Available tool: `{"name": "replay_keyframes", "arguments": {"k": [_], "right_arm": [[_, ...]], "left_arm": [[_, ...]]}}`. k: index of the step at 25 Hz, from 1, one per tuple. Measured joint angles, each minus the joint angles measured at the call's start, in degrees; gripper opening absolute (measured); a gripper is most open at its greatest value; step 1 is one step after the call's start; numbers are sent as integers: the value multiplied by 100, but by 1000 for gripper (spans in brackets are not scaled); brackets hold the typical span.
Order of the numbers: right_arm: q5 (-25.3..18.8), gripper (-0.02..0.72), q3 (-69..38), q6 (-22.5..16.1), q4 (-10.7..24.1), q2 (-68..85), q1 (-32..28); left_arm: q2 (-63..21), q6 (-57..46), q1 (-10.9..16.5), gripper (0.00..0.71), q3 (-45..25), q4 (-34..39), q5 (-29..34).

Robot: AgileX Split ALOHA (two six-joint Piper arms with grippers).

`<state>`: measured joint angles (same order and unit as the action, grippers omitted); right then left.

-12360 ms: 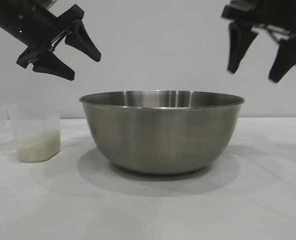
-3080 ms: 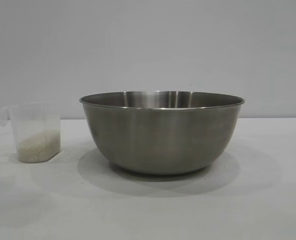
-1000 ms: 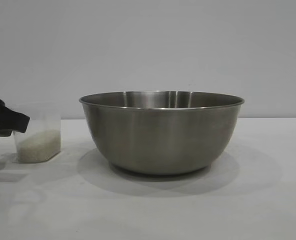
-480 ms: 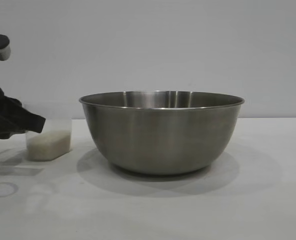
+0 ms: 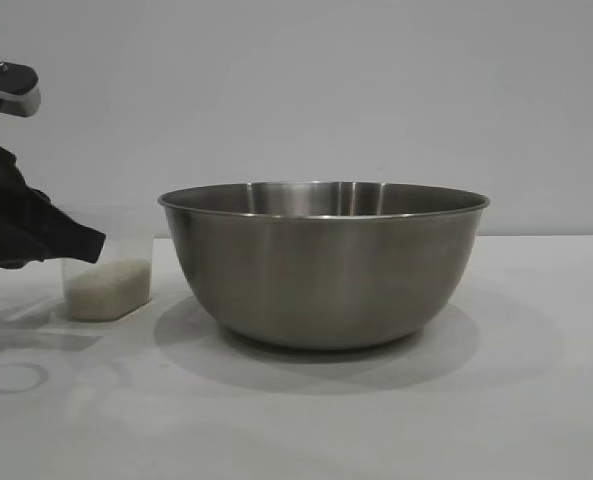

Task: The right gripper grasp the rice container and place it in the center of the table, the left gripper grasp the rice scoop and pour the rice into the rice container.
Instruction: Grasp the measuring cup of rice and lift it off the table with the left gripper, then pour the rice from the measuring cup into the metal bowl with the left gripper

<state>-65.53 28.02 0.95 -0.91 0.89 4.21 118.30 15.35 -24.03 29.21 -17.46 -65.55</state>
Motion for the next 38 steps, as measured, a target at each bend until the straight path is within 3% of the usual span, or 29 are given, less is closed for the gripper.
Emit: {"name": "replay_keyframes", "arguments": {"k": [5,13,19,30,38], "right_arm": [[0,537,0,0,0,0,0],[0,537,0,0,0,0,0],[0,537,0,0,0,0,0],[0,537,0,0,0,0,0],[0,537,0,0,0,0,0]], "left_arm": [[-205,173,0,0,0,-51,11],[-1101,1402,0,0,14,-128,59],[-1527,2225,0,0,340,975,69],[-1553,2969,0,0,1236,2617,80],[-1519,3645,0,0,1453,4045,80]]}}
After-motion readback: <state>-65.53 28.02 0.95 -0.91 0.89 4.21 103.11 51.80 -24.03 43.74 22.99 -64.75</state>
